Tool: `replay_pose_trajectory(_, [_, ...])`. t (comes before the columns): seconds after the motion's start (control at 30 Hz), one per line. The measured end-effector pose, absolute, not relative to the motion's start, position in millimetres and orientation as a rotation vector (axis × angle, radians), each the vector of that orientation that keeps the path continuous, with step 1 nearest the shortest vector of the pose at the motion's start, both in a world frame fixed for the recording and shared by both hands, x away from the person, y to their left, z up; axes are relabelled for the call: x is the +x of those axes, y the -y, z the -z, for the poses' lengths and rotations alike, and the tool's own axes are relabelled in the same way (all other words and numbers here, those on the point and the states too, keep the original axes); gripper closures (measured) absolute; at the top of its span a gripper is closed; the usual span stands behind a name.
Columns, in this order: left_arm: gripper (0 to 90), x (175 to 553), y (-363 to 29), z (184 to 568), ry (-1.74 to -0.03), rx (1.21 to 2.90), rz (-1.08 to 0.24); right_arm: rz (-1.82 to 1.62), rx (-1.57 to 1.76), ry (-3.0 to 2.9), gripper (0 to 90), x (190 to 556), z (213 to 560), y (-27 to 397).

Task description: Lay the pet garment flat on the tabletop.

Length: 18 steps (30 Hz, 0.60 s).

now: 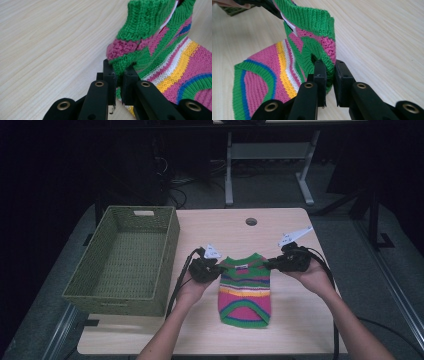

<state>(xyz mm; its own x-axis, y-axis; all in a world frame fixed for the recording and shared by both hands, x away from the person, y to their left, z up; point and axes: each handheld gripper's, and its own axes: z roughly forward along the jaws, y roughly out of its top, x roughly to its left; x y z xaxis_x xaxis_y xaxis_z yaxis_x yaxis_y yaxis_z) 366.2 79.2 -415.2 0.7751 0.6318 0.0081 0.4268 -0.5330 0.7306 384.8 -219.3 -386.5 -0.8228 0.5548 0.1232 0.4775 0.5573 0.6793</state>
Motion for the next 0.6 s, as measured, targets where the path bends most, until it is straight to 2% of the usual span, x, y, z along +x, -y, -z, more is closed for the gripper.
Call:
replay_pose_trajectory(0.4, [84.1,381,-84,426,-0.884,2.176,-0.332,-1.093,0.969,-2.640,80.6,406,389,212])
replay_pose_trajectory(0.6, [84.0,381,-81,428,-0.874,2.202,-0.368,-1.099,0.994,-2.632,80.7,413,396,212])
